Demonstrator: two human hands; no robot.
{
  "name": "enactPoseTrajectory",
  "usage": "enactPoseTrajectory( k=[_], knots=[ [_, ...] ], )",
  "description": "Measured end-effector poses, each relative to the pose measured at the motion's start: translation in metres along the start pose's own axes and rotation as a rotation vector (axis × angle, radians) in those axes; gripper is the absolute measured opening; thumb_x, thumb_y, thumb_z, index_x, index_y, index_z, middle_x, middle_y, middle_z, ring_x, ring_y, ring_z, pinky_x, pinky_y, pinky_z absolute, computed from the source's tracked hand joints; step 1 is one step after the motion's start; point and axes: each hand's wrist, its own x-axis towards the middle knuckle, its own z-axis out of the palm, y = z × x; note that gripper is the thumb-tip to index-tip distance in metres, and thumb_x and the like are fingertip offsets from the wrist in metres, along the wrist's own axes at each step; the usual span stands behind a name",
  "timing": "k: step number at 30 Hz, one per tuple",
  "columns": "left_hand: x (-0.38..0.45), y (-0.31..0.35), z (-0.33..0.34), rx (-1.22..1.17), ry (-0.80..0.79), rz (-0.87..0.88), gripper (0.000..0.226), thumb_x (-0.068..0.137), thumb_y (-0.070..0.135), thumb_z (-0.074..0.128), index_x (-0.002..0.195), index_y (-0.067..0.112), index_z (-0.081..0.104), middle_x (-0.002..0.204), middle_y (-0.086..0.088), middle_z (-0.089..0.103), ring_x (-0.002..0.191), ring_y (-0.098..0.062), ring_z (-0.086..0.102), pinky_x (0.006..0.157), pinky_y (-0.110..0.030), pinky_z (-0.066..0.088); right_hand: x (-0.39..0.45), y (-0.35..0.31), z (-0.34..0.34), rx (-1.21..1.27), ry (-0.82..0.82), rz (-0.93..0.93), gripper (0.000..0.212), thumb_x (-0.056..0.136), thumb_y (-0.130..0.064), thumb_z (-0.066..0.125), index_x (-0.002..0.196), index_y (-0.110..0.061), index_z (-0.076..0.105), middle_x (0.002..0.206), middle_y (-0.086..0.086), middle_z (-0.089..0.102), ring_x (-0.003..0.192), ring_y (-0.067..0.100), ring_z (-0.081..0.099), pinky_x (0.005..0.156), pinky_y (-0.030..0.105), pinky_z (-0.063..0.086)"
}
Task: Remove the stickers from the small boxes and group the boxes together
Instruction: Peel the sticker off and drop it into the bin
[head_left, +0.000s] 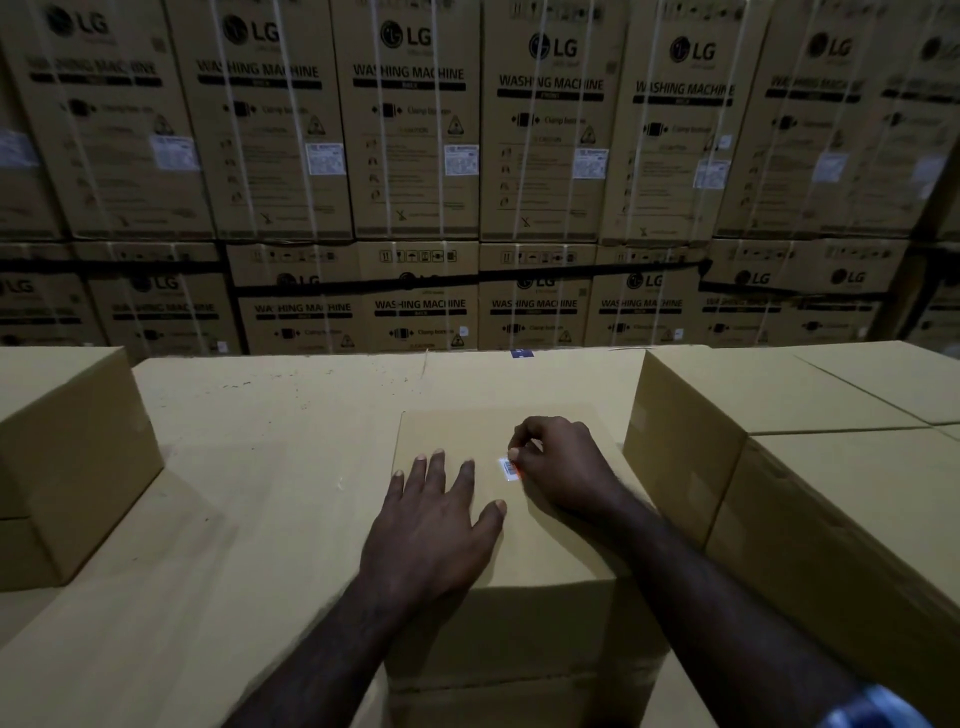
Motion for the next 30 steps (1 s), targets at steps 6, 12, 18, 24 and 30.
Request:
enactPoseTrajectory(
  k=[6, 12, 18, 24, 30],
  knots=[
    [-0.002, -0.002, -0.001, -0.017, 0.004, 0.022, 0.063, 0.098, 0.056, 0.015, 0.154, 0.028, 0.003, 0.162, -0.007, -0.004, 0.149, -0.024, -0.005, 0.121, -0.044, -0.001, 0.001, 0.004, -0.018, 0.573, 0.065, 0.146, 0.012, 0.098, -0.016, 0.052, 0.098, -0.011, 0.063, 0.107, 0.0, 0.07, 0.103, 0.018, 0.064, 0.089, 0.046, 0.054],
    [-0.001, -0.001, -0.001, -0.023, -0.005, 0.02, 0.063, 0.099, 0.054, 0.015, 0.154, 0.027, 0.002, 0.162, -0.007, -0.006, 0.149, -0.024, -0.006, 0.121, -0.044, -0.001, -0.013, 0.013, -0.033, 0.608, -0.191, 0.094, 0.015, 0.102, -0.021, 0.043, 0.102, -0.014, 0.056, 0.118, 0.0, 0.067, 0.112, 0.016, 0.06, 0.087, 0.035, 0.051],
    [0.0, -0.001, 0.0, -0.007, -0.01, 0.009, 0.063, 0.099, 0.055, 0.015, 0.154, 0.027, 0.002, 0.162, -0.007, -0.006, 0.149, -0.025, -0.006, 0.12, -0.043, -0.002, -0.009, 0.015, -0.014, 0.245, -0.336, 0.004, 0.013, 0.1, -0.034, 0.039, 0.101, -0.032, 0.052, 0.15, 0.004, 0.04, 0.145, 0.03, 0.017, 0.116, 0.049, 0.014],
    [-0.001, -0.001, 0.0, -0.017, -0.002, 0.016, 0.063, 0.099, 0.054, 0.016, 0.154, 0.027, 0.002, 0.162, -0.007, -0.005, 0.149, -0.024, -0.006, 0.12, -0.042, -0.003, -0.018, 0.013, -0.025, 0.168, -0.368, -0.069, 0.013, 0.088, -0.048, 0.037, 0.095, -0.042, 0.046, 0.153, 0.003, 0.037, 0.146, 0.031, 0.016, 0.115, 0.056, 0.016],
    [0.002, -0.002, 0.001, -0.017, -0.008, 0.014, 0.063, 0.099, 0.055, 0.016, 0.154, 0.027, 0.002, 0.162, -0.007, -0.006, 0.149, -0.024, -0.006, 0.12, -0.044, -0.002, -0.022, 0.008, -0.04, -0.019, -0.335, -0.071, 0.019, 0.105, -0.025, 0.032, 0.118, -0.02, 0.044, 0.135, 0.016, 0.052, 0.132, 0.033, 0.037, 0.118, 0.041, 0.002]
  ],
)
